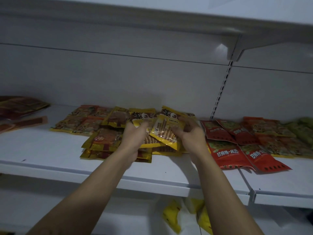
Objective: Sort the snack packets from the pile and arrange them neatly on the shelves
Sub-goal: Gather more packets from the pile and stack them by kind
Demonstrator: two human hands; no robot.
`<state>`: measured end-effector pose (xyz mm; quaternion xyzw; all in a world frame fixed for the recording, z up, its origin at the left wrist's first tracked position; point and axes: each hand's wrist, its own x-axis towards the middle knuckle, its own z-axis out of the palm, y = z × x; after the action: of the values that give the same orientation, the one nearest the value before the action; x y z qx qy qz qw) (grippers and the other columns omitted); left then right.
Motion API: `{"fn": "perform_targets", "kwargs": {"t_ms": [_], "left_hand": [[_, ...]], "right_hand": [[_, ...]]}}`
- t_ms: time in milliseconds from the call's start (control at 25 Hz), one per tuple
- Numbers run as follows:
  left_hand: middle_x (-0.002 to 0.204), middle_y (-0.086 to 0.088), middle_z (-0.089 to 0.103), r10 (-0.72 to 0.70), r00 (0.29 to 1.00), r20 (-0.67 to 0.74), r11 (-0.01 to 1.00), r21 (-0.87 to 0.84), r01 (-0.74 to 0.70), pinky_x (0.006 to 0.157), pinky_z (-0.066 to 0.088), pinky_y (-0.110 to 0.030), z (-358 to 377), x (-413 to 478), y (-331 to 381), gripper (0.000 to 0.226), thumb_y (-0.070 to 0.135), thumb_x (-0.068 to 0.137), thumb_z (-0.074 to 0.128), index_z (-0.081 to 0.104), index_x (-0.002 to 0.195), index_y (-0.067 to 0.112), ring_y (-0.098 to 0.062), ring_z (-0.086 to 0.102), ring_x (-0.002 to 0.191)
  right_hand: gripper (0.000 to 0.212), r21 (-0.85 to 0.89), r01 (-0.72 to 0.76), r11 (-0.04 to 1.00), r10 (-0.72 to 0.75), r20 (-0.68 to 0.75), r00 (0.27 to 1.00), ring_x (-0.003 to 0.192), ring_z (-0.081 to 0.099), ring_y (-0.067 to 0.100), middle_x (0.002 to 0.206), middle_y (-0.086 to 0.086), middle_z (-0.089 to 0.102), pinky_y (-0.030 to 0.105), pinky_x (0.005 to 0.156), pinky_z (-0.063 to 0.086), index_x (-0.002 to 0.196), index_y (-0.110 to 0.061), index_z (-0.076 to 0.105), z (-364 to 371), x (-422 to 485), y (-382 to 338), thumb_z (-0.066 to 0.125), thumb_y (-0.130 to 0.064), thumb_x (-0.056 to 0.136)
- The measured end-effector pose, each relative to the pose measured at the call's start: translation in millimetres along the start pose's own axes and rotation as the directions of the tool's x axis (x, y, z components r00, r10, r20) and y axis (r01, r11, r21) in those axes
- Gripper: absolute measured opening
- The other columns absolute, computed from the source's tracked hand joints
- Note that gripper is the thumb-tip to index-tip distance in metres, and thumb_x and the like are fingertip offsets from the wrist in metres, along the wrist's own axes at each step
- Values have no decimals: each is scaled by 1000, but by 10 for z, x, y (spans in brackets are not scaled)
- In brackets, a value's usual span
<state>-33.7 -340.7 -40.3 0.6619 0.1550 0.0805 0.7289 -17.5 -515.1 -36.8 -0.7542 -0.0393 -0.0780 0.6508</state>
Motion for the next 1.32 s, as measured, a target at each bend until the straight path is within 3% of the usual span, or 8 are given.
{"fn": "perform_targets", "kwargs": {"t_ms": [160, 280, 480, 640, 840, 1000, 1200, 1320], "left_hand": [[125, -5, 63, 36, 996, -76, 999, -6, -36, 95, 51, -53, -324, 89, 88, 76, 39, 67, 70, 45, 137, 24, -29, 62, 111], [112, -5, 69, 78, 994, -78, 997, 29, -76, 89, 55, -50, -402, 98, 90, 45, 23, 82, 68, 55, 125, 21, -26, 68, 98], [115, -1, 68, 91, 996, -19, 994, 65, -90, 96, 52, -50, -382, 47, -27, 43, 25, 86, 70, 54, 125, 19, -25, 65, 106], [112, -1, 69, 77, 997, 15, 994, 74, -78, 96, 52, -48, -340, 43, -95, 36, 18, 91, 67, 55, 125, 17, -23, 66, 104], [113, 1, 70, 89, 993, 81, 993, 72, -95, 96, 52, -50, -278, 39, -52, 39, 27, 88, 72, 57, 123, 22, -24, 67, 105], [108, 1, 73, 101, 989, 106, 994, 39, -106, 95, 53, -49, -176, 22, 4, 32, 22, 88, 72, 60, 118, 22, -22, 69, 101], [104, 1, 74, 188, 971, 147, 981, 19, -193, 95, 53, -49, 49, 6, 133, 23, 21, 88, 73, 67, 110, 21, -22, 68, 102], [112, 3, 67, 221, 960, 171, 967, 90, -238, 97, 50, -42, 199, 31, 283, 12, 27, 97, 60, 63, 108, 25, -23, 61, 114]], "right_hand": [[36, -396, 33, 918, -8, 63, 998, 109, 60, 22, 123, 6, 63, 28, 82, 49, 119, -16, 65, -55, 99, 13, 75, -19, 85], [31, -663, 87, 744, -35, 91, 995, 109, 60, 23, 121, 5, 64, 20, 74, 38, 119, -14, 67, 27, 131, -37, 68, -25, 90], [24, -936, 136, 325, -121, 102, 987, 86, 64, 25, 95, 6, 66, 28, 65, 45, 98, -13, 68, 162, -4, -8, 56, -33, 94], [29, -880, 294, 373, -187, 239, 953, 103, 61, 26, 106, 1, 68, 40, 94, 47, 113, -27, 69, 171, -73, 9, 49, -40, 96], [27, -843, 322, 431, -222, 247, 943, 104, 61, 26, 107, 1, 71, 36, 90, 47, 115, -28, 68, 136, -122, 76, 49, -34, 97], [34, -600, 277, 750, -237, 148, 960, 113, 61, 17, 125, -3, 66, 35, 96, 49, 131, -23, 61, 89, -150, -63, 50, -32, 100], [42, -390, 247, 887, -174, 213, 961, 118, 53, 7, 131, -8, 61, 22, 92, 42, 135, -25, 56, 102, -108, -182, 59, -36, 95], [39, -265, 164, 950, -131, 141, 981, 115, 55, 9, 127, -6, 61, 21, 86, 45, 126, -27, 62, 81, 112, -188, 69, -20, 89]]}}
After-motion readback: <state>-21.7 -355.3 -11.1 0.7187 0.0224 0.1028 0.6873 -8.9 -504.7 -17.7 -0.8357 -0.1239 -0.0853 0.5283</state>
